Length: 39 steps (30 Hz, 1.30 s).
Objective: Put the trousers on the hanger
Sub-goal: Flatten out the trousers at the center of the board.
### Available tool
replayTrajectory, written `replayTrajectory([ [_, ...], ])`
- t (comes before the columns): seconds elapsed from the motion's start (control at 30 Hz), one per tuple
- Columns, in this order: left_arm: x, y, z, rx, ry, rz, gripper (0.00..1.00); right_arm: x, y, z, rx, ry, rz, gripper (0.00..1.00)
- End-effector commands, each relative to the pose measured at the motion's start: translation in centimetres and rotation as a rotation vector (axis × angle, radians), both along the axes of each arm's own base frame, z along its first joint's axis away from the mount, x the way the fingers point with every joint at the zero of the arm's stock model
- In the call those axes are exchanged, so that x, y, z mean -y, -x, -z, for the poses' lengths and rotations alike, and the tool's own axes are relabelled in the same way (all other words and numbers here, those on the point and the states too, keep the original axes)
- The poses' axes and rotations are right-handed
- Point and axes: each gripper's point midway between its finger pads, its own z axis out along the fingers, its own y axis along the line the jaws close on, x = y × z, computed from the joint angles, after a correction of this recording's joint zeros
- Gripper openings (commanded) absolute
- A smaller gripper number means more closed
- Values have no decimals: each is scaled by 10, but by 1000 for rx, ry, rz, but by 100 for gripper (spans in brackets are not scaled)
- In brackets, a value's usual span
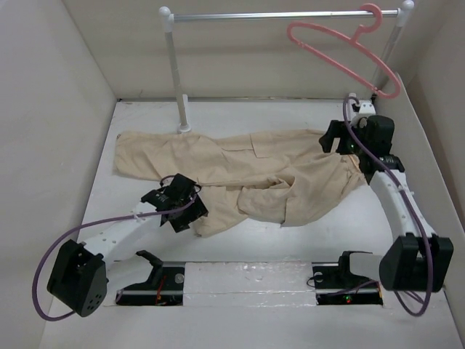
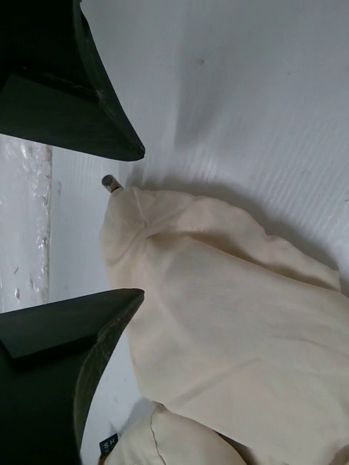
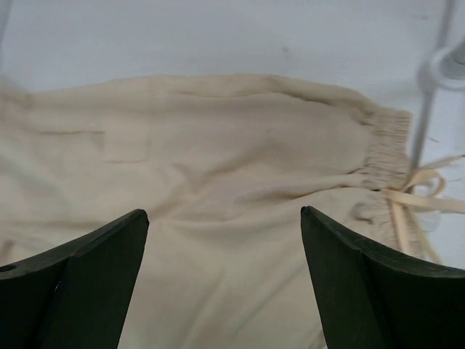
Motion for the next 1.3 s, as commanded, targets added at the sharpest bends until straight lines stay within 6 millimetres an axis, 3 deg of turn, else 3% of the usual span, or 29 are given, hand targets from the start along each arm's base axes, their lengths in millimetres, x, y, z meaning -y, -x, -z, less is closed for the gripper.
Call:
replayTrajectory([
  [0.0, 13, 12, 13, -47, 30, -10, 66, -29, 30, -5, 11, 13, -78, 90],
  [0.1, 28, 26, 27, -94, 11, 47, 60, -44, 54, 3, -1, 3, -137, 90],
  [0.17, 35, 28, 34, -124, 32, 53, 37, -49, 70, 12, -29, 8, -166, 90],
  [0.23, 35, 26, 30, -122, 26, 61, 0, -48, 88, 23, -39, 42, -191, 90],
  [0.27, 31, 2, 3, -19, -21, 38, 0, -48, 103, 30, -55, 57, -201, 90],
  [0.3, 33, 3, 3, -18, -22, 47, 0, -46, 107, 34, -80, 58, -195, 90],
  [0.33, 22, 5, -13, 2, -56, 39, 0, -45, 117, 34, -69, 70, -192, 90],
  [0.37, 17, -16, -46, 111, -79, 1, 0, -40, 123, 36, -70, 86, -178, 90],
  [0.4, 9, -23, -69, 171, -90, -29, 0, -39, 132, 40, -87, 88, -181, 90],
  [0.43, -3, -19, -95, 225, -94, -43, 0, -37, 140, 39, -75, 91, -171, 90],
  [0.47, -16, -33, -134, 333, -97, -97, 0, -35, 148, 43, -97, 87, -169, 90],
  [0.53, -52, -31, -170, 404, -115, -200, 0, -35, 158, 50, -135, 88, -168, 90],
  [0.57, -65, -33, -199, 474, -112, -242, 0, -37, 163, 53, -159, 87, -181, 90],
  [0.67, -96, -24, -240, 568, -143, -324, 0, -36, 171, 64, -208, 88, -178, 90],
  [0.73, -109, -19, -256, 610, -163, -363, 0, -31, 173, 68, -233, 100, -153, 91],
  [0.9, -124, -14, -309, 758, -134, -412, 0, -19, 177, 83, -324, 89, -92, 94],
  [0.97, -140, -8, -329, 815, -167, -464, 0, -12, 175, 87, -335, 69, -45, 94],
  [1.03, -155, 0, -324, 806, -228, -508, 0, 0, 170, 91, -348, 51, 23, 94],
  [1.13, -158, 5, -293, 769, -232, -529, 0, 18, 159, 98, -366, 29, 109, 94],
  [1.17, -157, 4, -278, 747, -234, -542, 0, 34, 152, 98, -353, 26, 170, 94],
  [1.23, -159, 4, -278, 774, -213, -570, 0, 53, 146, 104, -367, -10, 259, 94],
  [1.27, -161, 4, -285, 791, -206, -582, 0, 74, 141, 110, -380, -33, 332, 94],
])
